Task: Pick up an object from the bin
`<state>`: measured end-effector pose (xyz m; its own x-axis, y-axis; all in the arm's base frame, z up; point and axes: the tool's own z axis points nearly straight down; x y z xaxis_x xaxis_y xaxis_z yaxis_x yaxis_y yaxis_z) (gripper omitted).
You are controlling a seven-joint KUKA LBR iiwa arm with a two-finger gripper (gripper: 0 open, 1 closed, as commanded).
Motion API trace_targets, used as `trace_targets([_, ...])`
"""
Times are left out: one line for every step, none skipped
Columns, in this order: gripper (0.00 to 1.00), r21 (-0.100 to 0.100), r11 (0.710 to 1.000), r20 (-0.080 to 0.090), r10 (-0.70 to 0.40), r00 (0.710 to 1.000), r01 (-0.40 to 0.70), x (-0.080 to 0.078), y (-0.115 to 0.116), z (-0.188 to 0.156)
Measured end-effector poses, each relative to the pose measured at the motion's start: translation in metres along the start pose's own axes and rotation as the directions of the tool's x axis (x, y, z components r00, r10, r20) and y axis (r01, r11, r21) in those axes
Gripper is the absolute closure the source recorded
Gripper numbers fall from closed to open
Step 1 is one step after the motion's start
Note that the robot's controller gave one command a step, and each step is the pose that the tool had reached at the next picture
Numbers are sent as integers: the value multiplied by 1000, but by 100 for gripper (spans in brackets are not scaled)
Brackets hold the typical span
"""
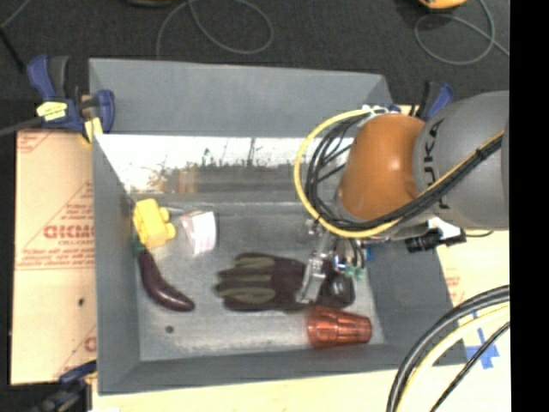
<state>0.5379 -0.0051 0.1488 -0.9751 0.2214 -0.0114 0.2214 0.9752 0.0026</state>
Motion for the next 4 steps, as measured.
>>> trace_targets([0,2,998,1,61,998,-61,4,6,71])
trace_targets([100,0,997,5,-71,997,71,7,22,77])
trace_targets([100,0,997,5,-71,997,71,7,22,77])
trace_targets([100,1,997,2,-71,997,71,8,22,73])
